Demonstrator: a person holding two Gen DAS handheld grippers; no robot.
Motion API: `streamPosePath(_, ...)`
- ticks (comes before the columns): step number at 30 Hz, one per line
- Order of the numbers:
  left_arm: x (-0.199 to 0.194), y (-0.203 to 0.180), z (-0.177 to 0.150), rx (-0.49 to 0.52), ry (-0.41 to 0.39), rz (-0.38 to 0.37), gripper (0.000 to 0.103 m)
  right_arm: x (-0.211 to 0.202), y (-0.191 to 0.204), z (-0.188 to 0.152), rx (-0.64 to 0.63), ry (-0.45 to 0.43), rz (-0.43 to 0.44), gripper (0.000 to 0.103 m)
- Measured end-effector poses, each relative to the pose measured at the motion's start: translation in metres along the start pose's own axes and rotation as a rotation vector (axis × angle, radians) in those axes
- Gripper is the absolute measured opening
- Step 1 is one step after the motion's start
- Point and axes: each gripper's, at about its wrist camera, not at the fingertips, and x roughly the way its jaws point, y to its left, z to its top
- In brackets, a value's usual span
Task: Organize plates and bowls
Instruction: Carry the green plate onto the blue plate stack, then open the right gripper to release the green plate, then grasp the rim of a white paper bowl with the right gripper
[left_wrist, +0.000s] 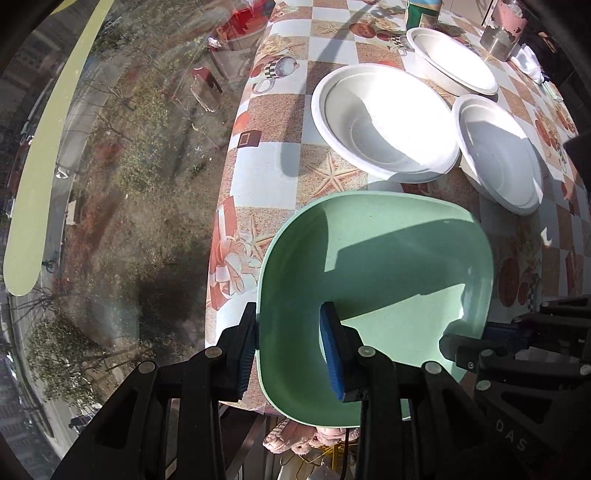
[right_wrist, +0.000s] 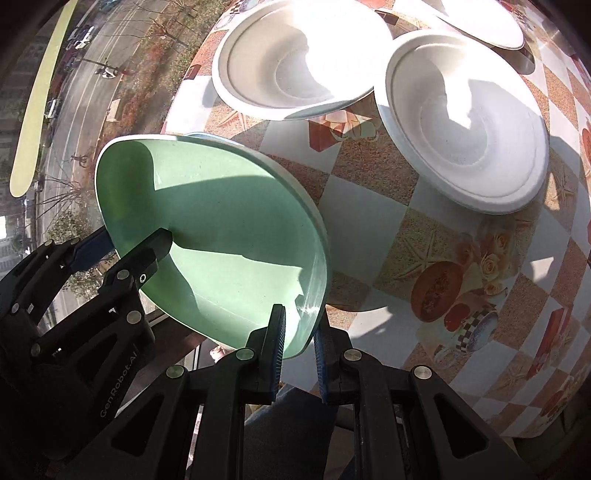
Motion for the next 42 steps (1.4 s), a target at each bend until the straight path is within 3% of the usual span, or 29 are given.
streamPosePath(5,0.012,0.01,0.003,-0.03,0.019,0.004,0.041,0.02,0.016,0.008,-0.004,0.029,0.024,0.018)
streamPosePath(7,0.014,0.01,0.002,-0.034,0.028,0.007,0.052,0.024,0.022,0.011,-0.002,0.034,0.035,0.018)
streamPosePath(9,0.011,0.008,0.001,-0.041,0.015,0.013,0.072,0.026,0.023,0.018,0.001,0.032,0.035,0.018)
streamPosePath(11,0.008,0.005,0.001,-0.04,0.007,0.011,0.078,0.022,0.018,0.026,-0.007,0.028,0.017,0.018)
streamPosePath(12,0.008,0.003,0.002,-0.041,0.006,0.019,0.078,0.02,0.017,0.026,-0.008,0.024,0.007,0.019)
streamPosePath(13,0.006,0.002,0.003,-0.041,0.005,0.014,0.078,0.015,0.018,0.026,-0.004,0.019,-0.002,0.026)
streamPosePath(14,0.004,0.0,0.003,-0.04,0.005,0.004,0.079,0.01,0.018,0.026,0.004,0.011,-0.007,0.05)
streamPosePath(16,0.0,-0.004,0.004,-0.041,0.002,-0.01,0.079,0.004,0.01,0.024,0.023,-0.015,-0.023,0.066)
streamPosePath(20,-0.015,-0.018,0.008,-0.017,-0.026,-0.031,0.079,-0.004,-0.016,0.018,0.08,-0.032,-0.019,0.066)
streamPosePath(26,-0.037,-0.053,0.018,0.057,-0.058,-0.063,0.079,-0.005,-0.063,0.003,0.262,-0.035,-0.006,0.066)
streamPosePath(33,-0.043,-0.088,0.036,0.115,-0.06,-0.065,0.079,-0.021,-0.1,-0.005,0.398,-0.081,0.014,0.066)
streamPosePath(42,-0.037,-0.103,0.074,0.049,-0.055,-0.024,0.079,-0.052,-0.133,0.006,0.424,-0.152,-0.022,0.066)
